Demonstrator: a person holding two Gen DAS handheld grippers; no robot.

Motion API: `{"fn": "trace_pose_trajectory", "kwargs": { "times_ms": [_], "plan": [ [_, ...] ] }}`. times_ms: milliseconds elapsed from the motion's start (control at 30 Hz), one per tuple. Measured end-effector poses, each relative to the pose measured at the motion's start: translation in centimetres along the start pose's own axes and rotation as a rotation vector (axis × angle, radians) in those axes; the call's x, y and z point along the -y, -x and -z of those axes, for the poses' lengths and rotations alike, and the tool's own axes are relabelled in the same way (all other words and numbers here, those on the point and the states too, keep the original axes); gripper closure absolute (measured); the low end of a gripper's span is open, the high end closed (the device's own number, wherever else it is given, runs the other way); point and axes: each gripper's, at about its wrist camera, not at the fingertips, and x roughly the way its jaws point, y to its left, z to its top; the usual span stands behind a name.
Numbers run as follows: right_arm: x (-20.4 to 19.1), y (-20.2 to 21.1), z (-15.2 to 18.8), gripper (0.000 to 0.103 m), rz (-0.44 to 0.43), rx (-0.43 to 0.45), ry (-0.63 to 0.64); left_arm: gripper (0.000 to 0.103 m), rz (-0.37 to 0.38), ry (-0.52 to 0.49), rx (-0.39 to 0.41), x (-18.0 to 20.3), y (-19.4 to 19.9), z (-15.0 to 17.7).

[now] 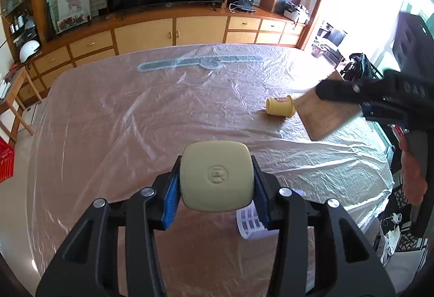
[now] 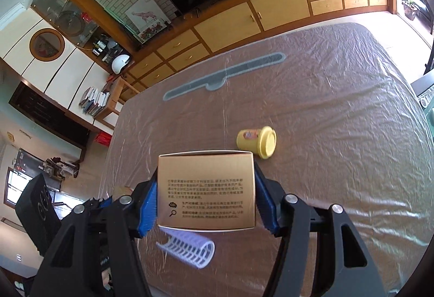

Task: Collect trash
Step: 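Carry the soap bar and cardboard box over the black bin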

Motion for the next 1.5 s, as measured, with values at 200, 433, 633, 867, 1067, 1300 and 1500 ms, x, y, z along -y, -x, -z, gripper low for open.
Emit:
{"fn": "trace_pose_trajectory", "kwargs": {
  "times_ms": [200, 433, 633, 867, 1067, 1300, 1500],
  "plan": [
    [0.2, 2.0, 2.7, 0.044, -0.021, -0.006, 0.019, 0.056, -0.014, 0.016, 0.017, 0.3, 1.7, 1.4],
    [0.3, 4.4, 5.4, 0.044, -0.045, -0.011, 0.046, 0.056, -0.017, 0.015, 0.035, 1.0, 3.9, 3.1],
    [0.4, 6.5, 7.7, 0.044, -0.065, -0.022, 0.070, 0.056, -0.006, -0.001, 0.051, 2.2, 6.0, 4.9],
    [0.5, 8.4, 10.2, 0.044, -0.080, -0.040, 0.085, 0.056, 0.011, -0.021, 0.049, 3.6, 8.0, 7.5],
    [0.4, 9.5, 12.9, 0.044, -0.087, -0.074, 0.111, 0.056, 0.018, -0.038, 0.035, 4.8, 9.3, 9.9],
    [0.1, 9.5, 16.4, 0.044, -0.070, -0.122, 0.157, 0.056, 0.015, -0.078, 0.002, 6.4, 10.0, 12.8],
    [-0.3, 8.6, 19.1, 0.044, -0.029, -0.175, 0.239, 0.056, 0.013, -0.099, -0.040, 7.3, 9.7, 15.0]
  ]
}}
